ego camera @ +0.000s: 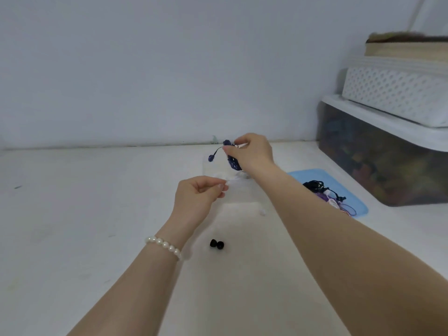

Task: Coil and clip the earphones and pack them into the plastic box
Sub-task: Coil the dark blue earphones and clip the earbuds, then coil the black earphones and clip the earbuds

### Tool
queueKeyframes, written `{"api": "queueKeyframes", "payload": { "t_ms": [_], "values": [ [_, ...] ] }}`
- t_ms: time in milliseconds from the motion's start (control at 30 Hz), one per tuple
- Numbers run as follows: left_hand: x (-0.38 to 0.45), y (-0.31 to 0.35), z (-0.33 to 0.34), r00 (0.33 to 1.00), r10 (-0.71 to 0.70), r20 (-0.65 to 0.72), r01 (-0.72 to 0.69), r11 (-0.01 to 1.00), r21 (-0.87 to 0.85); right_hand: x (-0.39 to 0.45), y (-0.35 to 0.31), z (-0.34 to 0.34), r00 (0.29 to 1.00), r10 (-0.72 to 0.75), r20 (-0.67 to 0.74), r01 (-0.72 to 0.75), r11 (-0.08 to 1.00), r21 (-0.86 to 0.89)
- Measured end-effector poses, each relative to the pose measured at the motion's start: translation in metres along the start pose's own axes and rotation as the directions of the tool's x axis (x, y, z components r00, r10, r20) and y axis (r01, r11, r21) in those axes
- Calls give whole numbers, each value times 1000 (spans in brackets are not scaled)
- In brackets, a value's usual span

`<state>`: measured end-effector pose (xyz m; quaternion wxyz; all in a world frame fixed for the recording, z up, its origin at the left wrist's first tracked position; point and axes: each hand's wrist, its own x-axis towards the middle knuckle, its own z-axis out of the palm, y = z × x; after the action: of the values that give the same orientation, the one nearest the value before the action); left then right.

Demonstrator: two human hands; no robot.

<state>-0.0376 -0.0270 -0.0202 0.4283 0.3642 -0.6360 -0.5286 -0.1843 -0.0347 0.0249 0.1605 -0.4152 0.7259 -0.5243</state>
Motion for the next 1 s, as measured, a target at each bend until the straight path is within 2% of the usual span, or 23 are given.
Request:
{"api": "queueKeyframes", "payload": {
  "t_ms": [167,400,567,800,900,1000],
  "values": [
    [0,0,1,999,5,40,-5,1000,0,5,8,11,998,65,23,-64,998,-28],
    [-3,0,6,996,-5,86,5,1000,8,-8,6,-43,1000,-13,28,11,997,80],
    [-9,-2,10,986,9,166,-24,996,87,-36,22,-110,995,-99,-1,98,990,-105],
    [-16,-2,23,968,3,249,-49,983,177,-59,64,-138,999,45,12,-39,953,-301],
    [-18,-3,23,965,0,261,-55,977,206,-61,70,-140,998,33,-53,-49,938,-343],
    [-17,-5,21,968,-6,252,-50,975,215,-60,77,-152,989,69,-132,-120,892,-436]
  ]
}}
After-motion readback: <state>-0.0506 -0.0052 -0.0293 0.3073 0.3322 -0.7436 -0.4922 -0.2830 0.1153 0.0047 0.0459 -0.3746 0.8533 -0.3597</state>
